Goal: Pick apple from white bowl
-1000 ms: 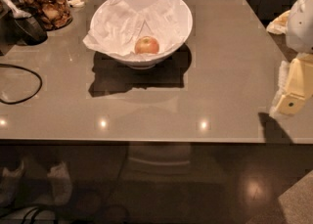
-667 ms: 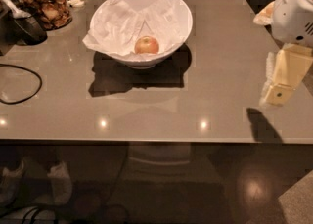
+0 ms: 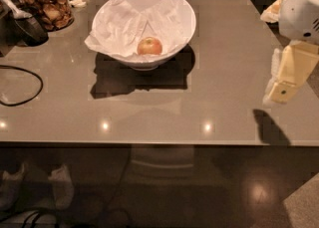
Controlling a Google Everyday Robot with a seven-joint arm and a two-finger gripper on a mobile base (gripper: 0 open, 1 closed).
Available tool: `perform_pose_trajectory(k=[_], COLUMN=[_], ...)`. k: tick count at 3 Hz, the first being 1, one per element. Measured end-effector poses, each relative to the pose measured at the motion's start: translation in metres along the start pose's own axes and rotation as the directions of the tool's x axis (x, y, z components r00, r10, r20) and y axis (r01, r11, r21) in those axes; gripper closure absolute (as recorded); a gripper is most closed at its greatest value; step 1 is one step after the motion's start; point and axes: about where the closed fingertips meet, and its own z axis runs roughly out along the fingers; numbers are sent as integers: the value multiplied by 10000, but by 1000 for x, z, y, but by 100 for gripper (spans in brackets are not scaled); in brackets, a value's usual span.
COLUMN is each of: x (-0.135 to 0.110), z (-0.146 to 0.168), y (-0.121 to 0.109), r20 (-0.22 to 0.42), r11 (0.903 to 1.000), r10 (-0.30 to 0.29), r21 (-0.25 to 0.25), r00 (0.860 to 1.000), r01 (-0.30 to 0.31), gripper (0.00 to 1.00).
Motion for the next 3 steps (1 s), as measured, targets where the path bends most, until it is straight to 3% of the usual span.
perform_pose_trajectory(k=[1,3], x=[-20,-68], z=[1,15], y=[-20,-56], r20=[275,842], r11=[9998,9976], r10=[168,-426], r21=[-108,-505], r00=[9995,9955], r01=[-165,469], gripper=[0,0])
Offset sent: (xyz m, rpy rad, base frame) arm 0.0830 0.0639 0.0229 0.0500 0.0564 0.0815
